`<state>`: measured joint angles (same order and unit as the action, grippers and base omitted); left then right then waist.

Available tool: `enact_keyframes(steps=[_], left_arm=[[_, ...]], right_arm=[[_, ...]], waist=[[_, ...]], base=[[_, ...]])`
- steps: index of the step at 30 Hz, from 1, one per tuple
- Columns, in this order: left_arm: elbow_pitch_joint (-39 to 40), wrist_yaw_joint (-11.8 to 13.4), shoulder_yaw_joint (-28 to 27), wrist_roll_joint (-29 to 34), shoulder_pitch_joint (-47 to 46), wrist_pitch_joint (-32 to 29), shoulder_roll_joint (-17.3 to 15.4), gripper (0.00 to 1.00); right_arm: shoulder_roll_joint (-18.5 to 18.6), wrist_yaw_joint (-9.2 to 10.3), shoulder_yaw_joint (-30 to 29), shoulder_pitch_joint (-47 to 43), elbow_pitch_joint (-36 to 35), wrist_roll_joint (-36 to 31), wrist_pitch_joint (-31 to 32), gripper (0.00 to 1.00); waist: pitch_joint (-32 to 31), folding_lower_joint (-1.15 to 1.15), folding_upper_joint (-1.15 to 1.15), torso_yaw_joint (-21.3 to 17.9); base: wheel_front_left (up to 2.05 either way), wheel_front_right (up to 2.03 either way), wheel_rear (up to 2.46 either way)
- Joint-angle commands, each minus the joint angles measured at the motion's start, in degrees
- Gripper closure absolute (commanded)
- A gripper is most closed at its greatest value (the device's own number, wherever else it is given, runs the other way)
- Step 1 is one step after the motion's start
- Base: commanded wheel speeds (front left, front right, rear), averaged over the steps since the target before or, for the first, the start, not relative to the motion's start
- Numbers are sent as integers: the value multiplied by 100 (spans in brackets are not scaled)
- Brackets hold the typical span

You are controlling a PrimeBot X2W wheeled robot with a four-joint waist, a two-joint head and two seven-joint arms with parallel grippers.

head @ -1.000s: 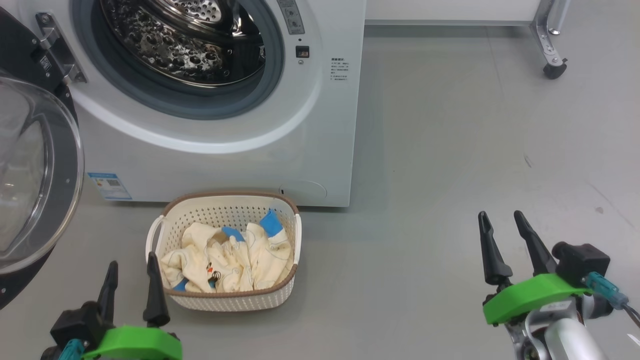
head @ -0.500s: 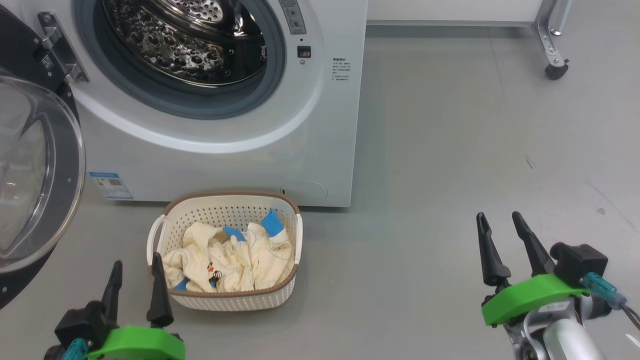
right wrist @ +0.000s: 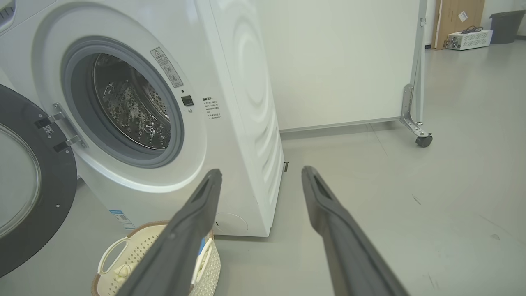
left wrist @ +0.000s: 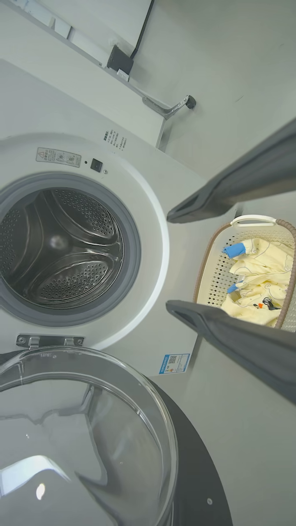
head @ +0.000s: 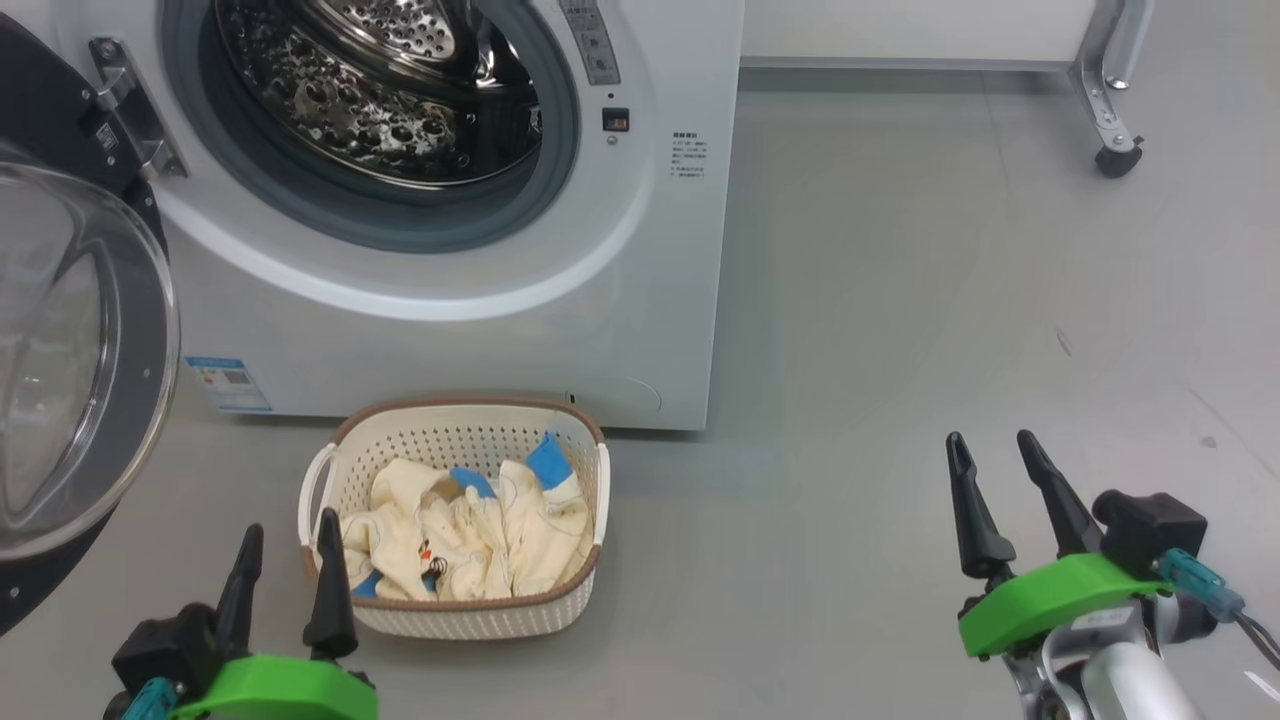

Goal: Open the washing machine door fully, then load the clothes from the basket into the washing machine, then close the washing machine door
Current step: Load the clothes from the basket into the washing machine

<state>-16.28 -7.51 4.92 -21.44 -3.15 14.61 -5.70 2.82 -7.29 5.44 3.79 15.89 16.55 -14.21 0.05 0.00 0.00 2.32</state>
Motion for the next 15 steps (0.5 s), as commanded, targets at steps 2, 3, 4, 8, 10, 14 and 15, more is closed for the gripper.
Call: enact_keyframes(steps=[2,3,4,8,10,14,15], left_arm=[[220,2,-182,-18,-237,39,-124,0],[221,2,-185,-15,-235,39,-123,0],[228,2,-181,-9,-235,39,-124,0],[256,40,-318,213,-235,39,-121,0],[270,35,-374,283,-236,39,-75,0],[302,23,-434,384,-231,39,-9,0],[307,21,-442,405,-231,39,2,0]], right_arm=[[6,-20,122,201,-161,-18,-79,0],[6,-20,124,200,-159,-19,-79,0],[6,-20,126,199,-156,-20,-79,0],[6,-20,138,193,-137,-21,-79,0],[6,-20,148,194,-127,-19,-79,0],[6,-20,157,209,-126,-17,-79,0],[6,-20,154,214,-126,-16,-79,0]], waist=[[-5,0,0,12],[-7,0,0,16],[-8,0,0,22],[-8,0,0,46],[-6,0,0,52],[15,0,0,61],[24,0,0,65]], base=[[176,-176,0],[196,-196,0],[210,-210,0],[208,-208,0],[175,-175,0],[134,-134,0],[100,-100,0]])
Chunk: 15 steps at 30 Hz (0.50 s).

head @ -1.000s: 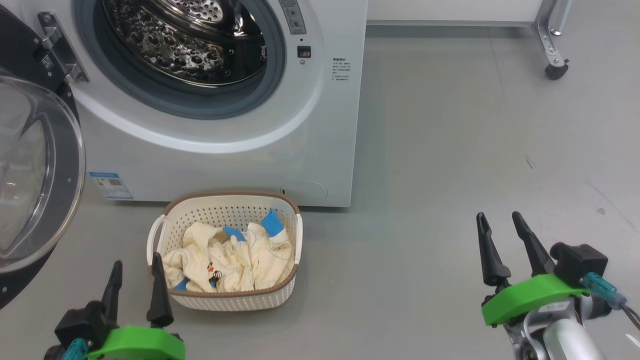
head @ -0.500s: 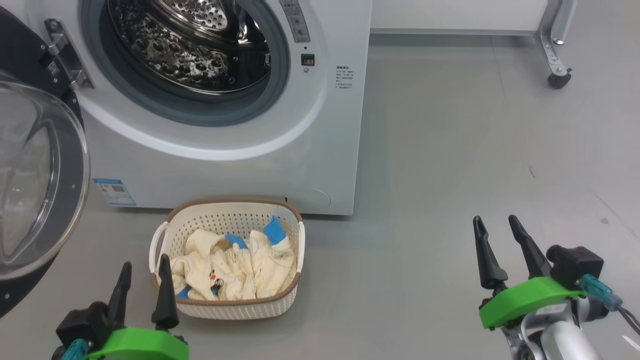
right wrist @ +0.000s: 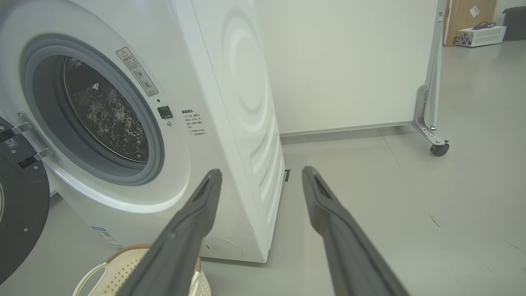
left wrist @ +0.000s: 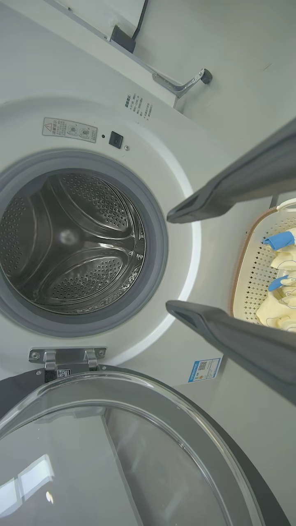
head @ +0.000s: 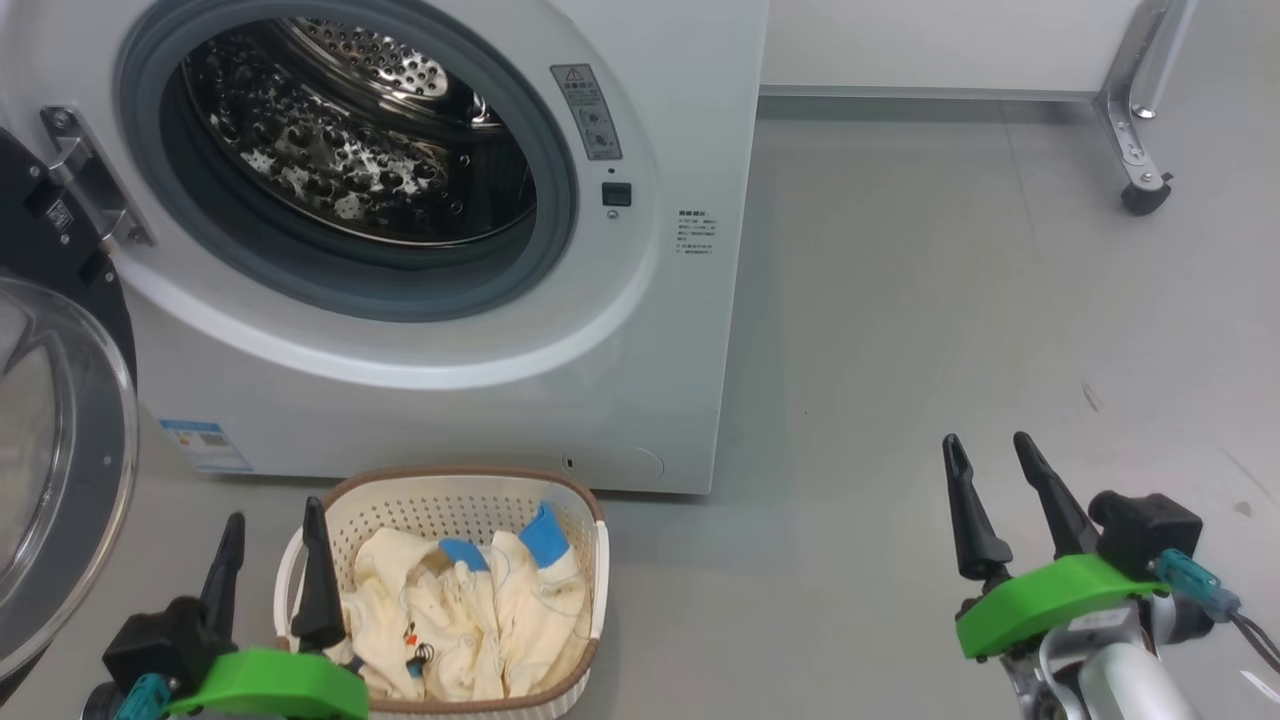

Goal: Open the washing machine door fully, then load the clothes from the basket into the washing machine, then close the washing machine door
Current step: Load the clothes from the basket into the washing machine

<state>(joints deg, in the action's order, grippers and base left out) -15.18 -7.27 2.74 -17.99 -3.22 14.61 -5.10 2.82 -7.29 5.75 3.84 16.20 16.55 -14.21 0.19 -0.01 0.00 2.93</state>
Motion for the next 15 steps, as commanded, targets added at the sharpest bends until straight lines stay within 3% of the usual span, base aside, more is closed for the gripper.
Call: enact_keyframes(steps=[1,15], left_arm=[[195,-6,-224,85,-222,39,-50,0],[145,-20,-240,235,-234,39,21,0]], right_arm=[[6,-20,121,214,-156,-16,-79,0],[6,-20,90,260,-141,2,-79,0]], waist=[[18,1,0,6],[61,1,0,-3]], base=[[87,-87,0],[21,-21,0]])
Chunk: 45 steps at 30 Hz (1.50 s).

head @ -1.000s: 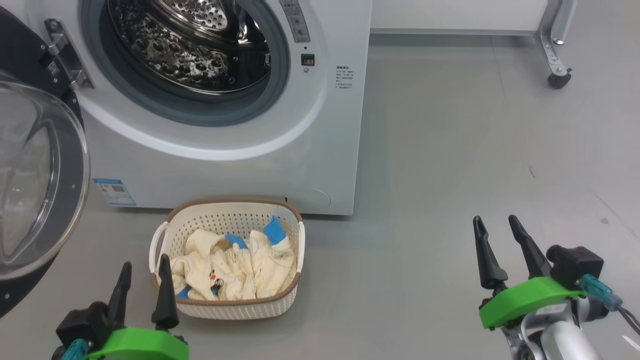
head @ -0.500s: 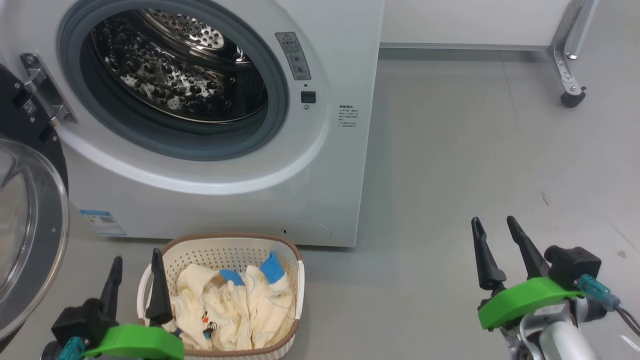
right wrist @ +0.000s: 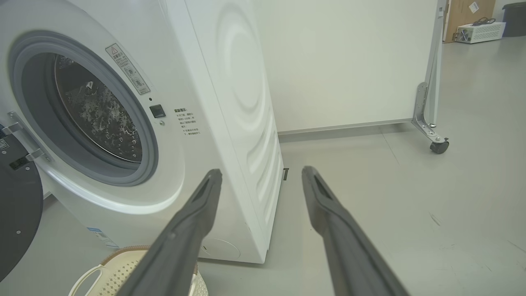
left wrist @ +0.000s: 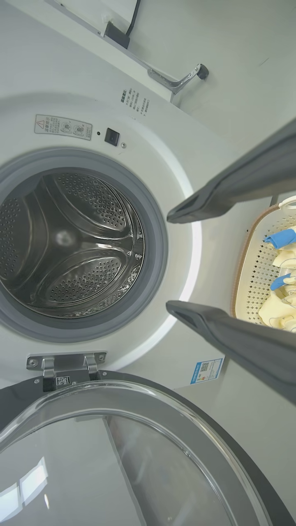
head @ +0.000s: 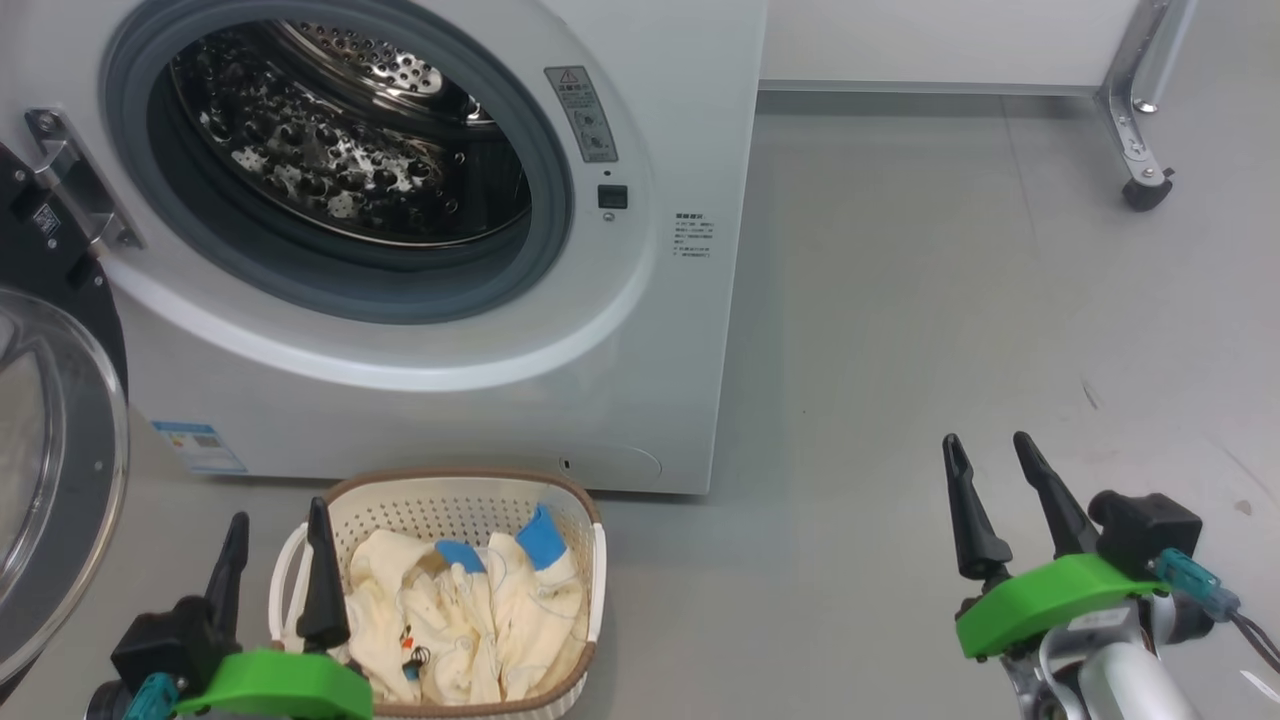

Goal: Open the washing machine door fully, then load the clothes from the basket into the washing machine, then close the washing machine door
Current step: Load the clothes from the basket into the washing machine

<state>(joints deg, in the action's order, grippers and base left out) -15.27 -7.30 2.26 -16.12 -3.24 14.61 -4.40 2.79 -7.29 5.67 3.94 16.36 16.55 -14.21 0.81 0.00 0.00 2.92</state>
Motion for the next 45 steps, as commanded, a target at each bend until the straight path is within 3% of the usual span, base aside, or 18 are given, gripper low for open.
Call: enact_keyframes(steps=[1,26,34,45], left_arm=[[150,-17,-180,52,-229,39,-49,0],[23,-18,-6,52,-276,39,-125,0],[-122,-18,66,149,-436,39,-114,0],[-1126,-3,-96,150,-1155,39,-64,0]], right_arm=[[9,-20,98,249,-157,4,-79,0],[9,-20,96,273,-213,3,-79,0],[22,-20,68,388,-258,-92,-79,0],[153,-20,44,784,-417,-110,-79,0]], waist=[[-4,0,0,-4],[137,0,0,-43],[597,0,0,-138],[2005,0,0,-514]], base=[[0,0,0],[0,0,0],[0,0,0],[0,0,0]])
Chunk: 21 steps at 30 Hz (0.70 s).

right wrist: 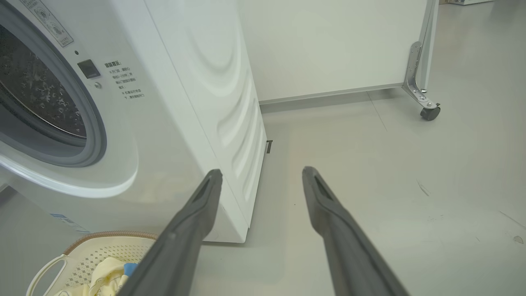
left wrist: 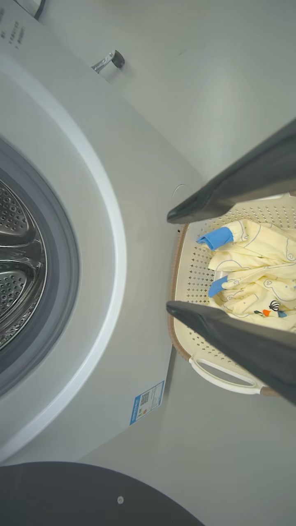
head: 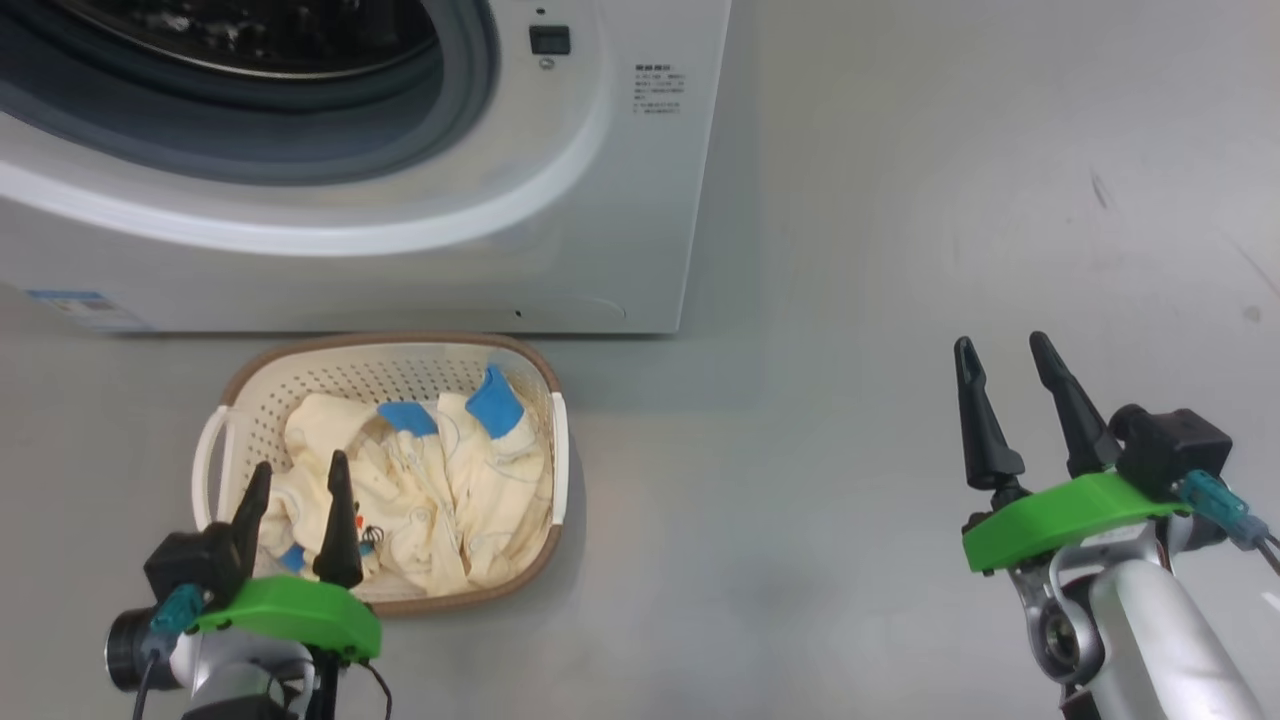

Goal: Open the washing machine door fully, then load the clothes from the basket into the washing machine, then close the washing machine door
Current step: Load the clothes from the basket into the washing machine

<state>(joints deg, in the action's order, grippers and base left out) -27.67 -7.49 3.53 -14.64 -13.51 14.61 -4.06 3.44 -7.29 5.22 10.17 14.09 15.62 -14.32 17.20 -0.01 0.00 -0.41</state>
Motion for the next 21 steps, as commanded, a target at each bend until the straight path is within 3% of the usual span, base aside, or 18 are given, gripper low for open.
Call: enact_keyframes(steps=[1,9,21], left_arm=[[-38,15,-248,-17,-222,39,-102,0],[-1476,8,-318,-146,-1163,39,-333,0],[-3641,46,210,198,-2555,-394,-944,0]], right_arm=[[94,-20,85,194,-206,-15,-68,0],[144,-20,86,444,-313,-11,-68,0],[87,-20,182,651,-424,27,-68,0]], waist=[[486,1,0,-213],[1332,1,0,-506],[2218,1,0,-884]], base=[[0,0,0],[0,0,0],[0,0,0]])
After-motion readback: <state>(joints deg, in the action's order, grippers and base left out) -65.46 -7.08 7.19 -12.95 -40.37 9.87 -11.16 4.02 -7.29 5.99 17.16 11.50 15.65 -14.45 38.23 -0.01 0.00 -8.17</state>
